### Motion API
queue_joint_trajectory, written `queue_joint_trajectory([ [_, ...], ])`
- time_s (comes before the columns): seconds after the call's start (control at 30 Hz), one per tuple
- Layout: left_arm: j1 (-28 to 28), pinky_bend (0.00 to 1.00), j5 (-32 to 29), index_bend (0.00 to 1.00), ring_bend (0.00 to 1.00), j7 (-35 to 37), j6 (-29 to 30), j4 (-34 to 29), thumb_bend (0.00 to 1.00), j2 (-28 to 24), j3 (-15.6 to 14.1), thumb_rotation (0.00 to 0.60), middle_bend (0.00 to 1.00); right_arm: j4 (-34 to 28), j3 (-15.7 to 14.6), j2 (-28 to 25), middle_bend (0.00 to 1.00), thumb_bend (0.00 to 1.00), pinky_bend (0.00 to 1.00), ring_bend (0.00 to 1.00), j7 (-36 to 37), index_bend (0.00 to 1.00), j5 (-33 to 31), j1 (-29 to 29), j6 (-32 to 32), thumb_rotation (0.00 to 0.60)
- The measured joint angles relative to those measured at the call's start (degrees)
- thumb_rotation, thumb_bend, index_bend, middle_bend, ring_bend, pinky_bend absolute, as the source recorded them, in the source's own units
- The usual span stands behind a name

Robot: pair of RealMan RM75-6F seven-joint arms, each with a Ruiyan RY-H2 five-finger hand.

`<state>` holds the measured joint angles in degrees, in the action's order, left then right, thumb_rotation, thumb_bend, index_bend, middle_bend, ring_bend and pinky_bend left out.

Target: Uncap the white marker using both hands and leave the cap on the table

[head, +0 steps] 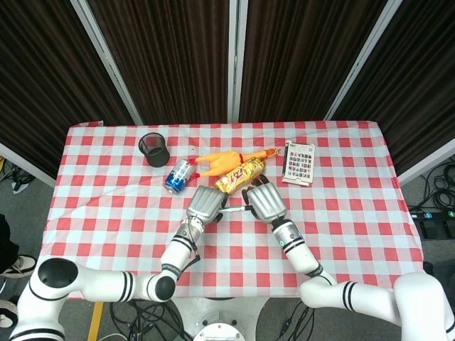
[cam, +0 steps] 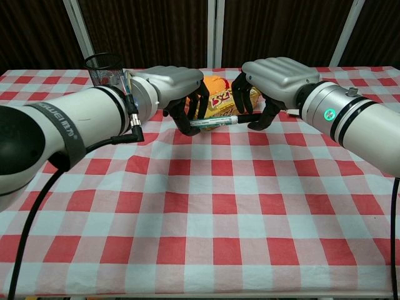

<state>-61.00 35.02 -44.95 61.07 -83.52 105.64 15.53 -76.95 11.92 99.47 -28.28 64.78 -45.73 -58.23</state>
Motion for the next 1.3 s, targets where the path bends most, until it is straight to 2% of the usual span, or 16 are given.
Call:
queue_joint_trajectory([
  [0.33,-0.09,0.58,0.0,0.54,0.53,-0.15,0.15,-0.22,0.42,0.09,-0.11,0.6,0.56,-0.48,-0.14,-0.15,0.55,0.1,0.2,0.27,-0.69,0.54,-0.8,-0.11,0.82,0.6],
  [0.53,-0.16,0.58,-0.11,0.54,0.53,-0.38,0.11,-0.17,0.42,0.17,-0.29,0.6,0.56,-0.64,-0.09,-0.1,0.59,0.12,0.22,0.29,-0.95,0.59,-0.78,-0.18,0.53,0.6],
  [1.3,0.61,0.58,0.64,0.54,0.53,0.55,0.72,-2.02,0.42,-0.79,-0.44,0.6,0.56,-0.62,-0.13,0.52,0.66,0.16,0.25,0.35,-1.61,0.7,-1.37,-0.36,0.45,0.6],
])
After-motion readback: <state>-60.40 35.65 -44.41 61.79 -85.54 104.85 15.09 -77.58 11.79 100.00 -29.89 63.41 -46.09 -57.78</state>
